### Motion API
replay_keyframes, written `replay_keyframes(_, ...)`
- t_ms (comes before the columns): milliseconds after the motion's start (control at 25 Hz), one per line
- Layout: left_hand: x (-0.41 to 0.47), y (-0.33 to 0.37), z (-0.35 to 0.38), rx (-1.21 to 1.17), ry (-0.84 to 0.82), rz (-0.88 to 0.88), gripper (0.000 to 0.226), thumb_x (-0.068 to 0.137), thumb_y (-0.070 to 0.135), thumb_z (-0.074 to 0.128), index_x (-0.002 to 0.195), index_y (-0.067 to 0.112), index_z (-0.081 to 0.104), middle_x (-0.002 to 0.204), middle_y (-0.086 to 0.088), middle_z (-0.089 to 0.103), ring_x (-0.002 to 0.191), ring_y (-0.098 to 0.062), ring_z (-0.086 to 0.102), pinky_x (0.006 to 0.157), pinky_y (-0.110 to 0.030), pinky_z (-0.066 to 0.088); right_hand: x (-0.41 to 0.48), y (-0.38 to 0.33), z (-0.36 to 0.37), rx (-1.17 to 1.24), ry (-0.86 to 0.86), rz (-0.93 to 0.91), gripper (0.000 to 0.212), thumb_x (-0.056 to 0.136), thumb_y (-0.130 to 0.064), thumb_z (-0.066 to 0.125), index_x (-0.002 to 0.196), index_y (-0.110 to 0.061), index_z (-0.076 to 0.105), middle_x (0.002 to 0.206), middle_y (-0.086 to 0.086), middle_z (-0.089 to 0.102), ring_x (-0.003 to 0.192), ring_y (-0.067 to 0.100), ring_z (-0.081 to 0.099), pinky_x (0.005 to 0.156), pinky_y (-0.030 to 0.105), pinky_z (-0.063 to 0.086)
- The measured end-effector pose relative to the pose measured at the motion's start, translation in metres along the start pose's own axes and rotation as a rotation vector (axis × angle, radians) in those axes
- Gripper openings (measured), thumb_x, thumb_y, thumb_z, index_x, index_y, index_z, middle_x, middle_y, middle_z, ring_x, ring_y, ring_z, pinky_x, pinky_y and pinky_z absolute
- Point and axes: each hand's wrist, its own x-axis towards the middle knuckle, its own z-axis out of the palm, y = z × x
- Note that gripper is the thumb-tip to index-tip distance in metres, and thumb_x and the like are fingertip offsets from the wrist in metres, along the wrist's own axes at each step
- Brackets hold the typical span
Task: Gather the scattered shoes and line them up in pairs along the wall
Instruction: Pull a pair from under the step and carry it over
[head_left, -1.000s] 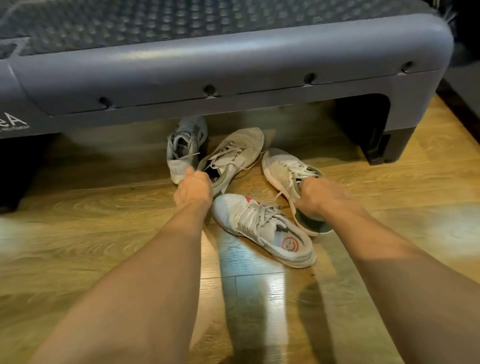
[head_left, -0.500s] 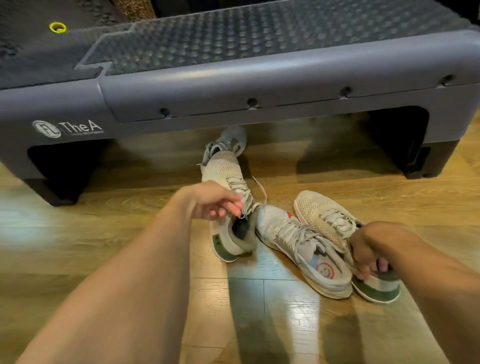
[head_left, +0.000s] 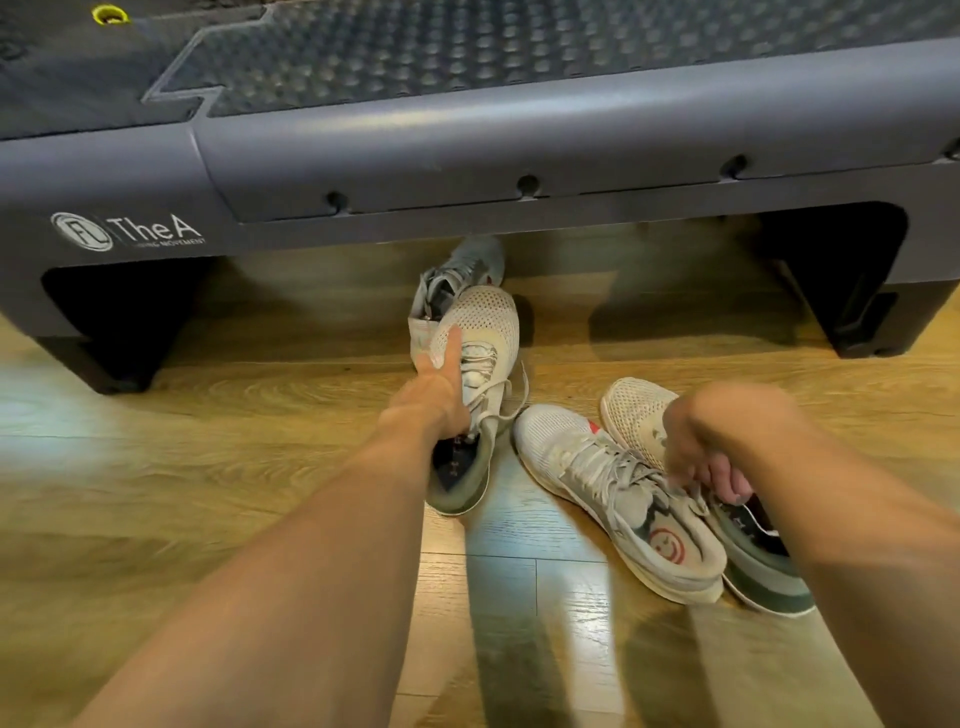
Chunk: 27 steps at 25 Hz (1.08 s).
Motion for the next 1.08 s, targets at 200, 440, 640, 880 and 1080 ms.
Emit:
replay_keyframes(200, -0.017, -0.023, -0.015, -0.209, -0.122, 0.049, 0.080, 0.084, 0.003, 0.055, 0.148, 0.036, 0.019, 0.126, -0.013, 0.055, 0.104, -0.029, 0.060, 0.079, -0.037, 0.054, 0.001, -0.068, -0.009, 0.603, 0.347, -0.495, 0.050, 0.084, -0.056, 0.060, 0.107, -0.012, 0.051, 0.104, 0.007, 0.061, 0.081, 0.021, 0.066, 0.059, 0.033, 0.057)
replay_keyframes(440, -0.041, -0.039, -0.048, -0.128, -1.006, -0.221, 0.022, 0.084, 0.010, 0.069, 0.105, 0.007, 0.069, 0.092, -0.009, 0.075, 0.076, -0.018, 0.073, 0.050, -0.019, 0.052, -0.012, -0.130, 0.027, 0.517, -0.138, -0.499, 0.102, 0.062, -0.052, 0.084, 0.140, -0.020, 0.028, 0.128, 0.022, 0.052, 0.093, 0.033, 0.069, 0.074, 0.043, 0.060)
replay_keyframes(640, 0.003, -0.040, -0.047, -0.493, -0.110, -0.047, 0.013, 0.091, 0.011, 0.058, 0.099, 0.013, 0.068, 0.096, -0.008, 0.072, 0.076, -0.020, 0.069, 0.062, -0.031, 0.058, 0.002, -0.146, 0.101, 0.144, 0.220, -0.497, 0.122, 0.080, -0.042, 0.072, 0.145, -0.023, -0.029, 0.154, 0.022, 0.019, 0.131, 0.037, 0.040, 0.099, 0.043, 0.043)
replay_keyframes(880, 0.059, 0.004, -0.016, -0.138, 0.214, 0.100, 0.066, 0.088, 0.014, 0.057, 0.145, 0.025, 0.026, 0.152, -0.011, 0.026, 0.130, -0.036, 0.041, 0.105, -0.046, 0.039, -0.005, -0.130, 0.126, 0.058, 0.256, -0.655, 0.103, 0.088, -0.028, 0.063, 0.148, -0.030, -0.021, 0.145, 0.022, 0.031, 0.120, 0.037, 0.047, 0.094, 0.045, 0.043)
replay_keyframes(1080, 0.060, -0.006, -0.020, 0.068, 0.188, -0.069, 0.051, 0.086, 0.021, 0.061, 0.133, 0.016, 0.042, 0.139, -0.013, 0.043, 0.119, -0.037, 0.050, 0.098, -0.048, 0.044, -0.007, -0.117, 0.151, 0.066, 0.220, -0.685, 0.109, 0.086, -0.017, 0.064, 0.146, -0.028, -0.026, 0.139, 0.021, 0.038, 0.114, 0.037, 0.052, 0.087, 0.043, 0.044)
